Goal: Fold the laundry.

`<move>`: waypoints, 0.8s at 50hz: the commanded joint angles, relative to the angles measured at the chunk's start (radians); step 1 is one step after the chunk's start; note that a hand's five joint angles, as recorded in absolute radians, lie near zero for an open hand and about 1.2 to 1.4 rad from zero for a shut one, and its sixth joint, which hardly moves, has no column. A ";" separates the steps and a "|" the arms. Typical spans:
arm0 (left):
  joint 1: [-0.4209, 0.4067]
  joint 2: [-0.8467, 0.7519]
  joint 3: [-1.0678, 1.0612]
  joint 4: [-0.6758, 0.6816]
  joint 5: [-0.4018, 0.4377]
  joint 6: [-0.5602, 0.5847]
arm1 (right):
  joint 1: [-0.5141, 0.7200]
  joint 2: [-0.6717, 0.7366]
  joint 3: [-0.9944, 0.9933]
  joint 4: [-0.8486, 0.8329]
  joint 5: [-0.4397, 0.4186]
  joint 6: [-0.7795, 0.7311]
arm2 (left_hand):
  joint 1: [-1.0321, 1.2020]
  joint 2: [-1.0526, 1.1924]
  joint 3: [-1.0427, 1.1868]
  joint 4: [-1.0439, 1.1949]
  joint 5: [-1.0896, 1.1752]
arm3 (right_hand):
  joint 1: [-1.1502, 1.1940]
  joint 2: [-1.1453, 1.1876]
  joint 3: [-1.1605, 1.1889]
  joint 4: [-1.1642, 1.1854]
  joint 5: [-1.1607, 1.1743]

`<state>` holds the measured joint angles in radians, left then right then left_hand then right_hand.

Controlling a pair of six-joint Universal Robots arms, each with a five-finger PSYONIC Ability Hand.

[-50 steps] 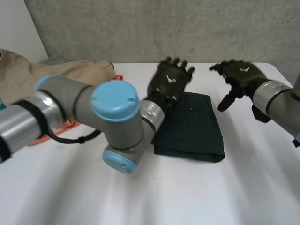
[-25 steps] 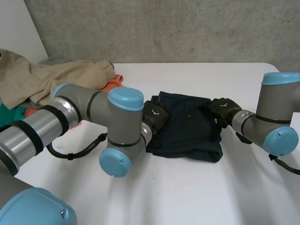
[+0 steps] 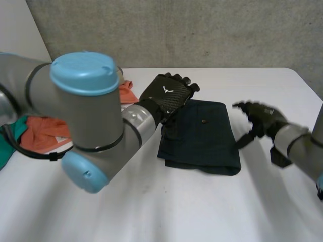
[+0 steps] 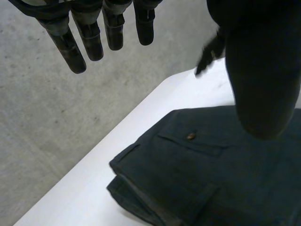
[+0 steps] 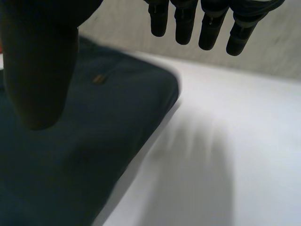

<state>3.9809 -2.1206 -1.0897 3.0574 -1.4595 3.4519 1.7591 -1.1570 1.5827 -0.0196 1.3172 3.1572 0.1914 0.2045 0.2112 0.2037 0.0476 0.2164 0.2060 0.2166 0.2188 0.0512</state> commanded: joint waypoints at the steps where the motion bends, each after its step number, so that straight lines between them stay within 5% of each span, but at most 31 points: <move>1: 0.004 0.103 -0.173 0.046 0.123 -0.023 | -0.004 0.010 0.177 -0.089 -0.107 0.006 | -0.017 -0.030 -0.037 -0.029 -0.048 | -0.042 -0.031 -0.042 -0.044 -0.051; 13: 0.012 0.146 -0.230 0.049 0.180 -0.046 | 0.036 0.117 0.135 -0.177 -0.101 0.003 | -0.016 -0.029 -0.036 -0.028 -0.047 | -0.042 -0.031 -0.042 -0.044 -0.051; 23: 0.037 0.151 -0.242 0.052 0.179 -0.046 | 0.059 0.200 0.021 -0.238 -0.049 -0.008 | -0.013 -0.026 -0.033 -0.025 -0.044 | 1.179 1.190 1.179 1.177 1.170; 33: 0.040 0.156 -0.245 0.052 0.179 -0.046 | 0.054 0.304 -0.213 -0.249 0.059 0.001 | -0.013 -0.026 -0.033 -0.025 -0.044 | 1.180 1.190 1.180 1.178 1.171; 40: 0.043 0.156 -0.242 0.058 0.179 -0.046 | -0.009 0.486 -0.571 -0.200 0.158 -0.002 | -0.016 -0.029 -0.036 -0.028 -0.047 | 1.180 1.190 1.180 1.178 1.171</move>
<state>4.0213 -1.9650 -1.3344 3.1100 -1.2809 3.4055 1.8019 -0.7997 1.2555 -0.2572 1.4105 3.1572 0.1914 0.2045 0.2112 0.2037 0.0476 1.0905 1.1647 1.1663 1.2010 0.9593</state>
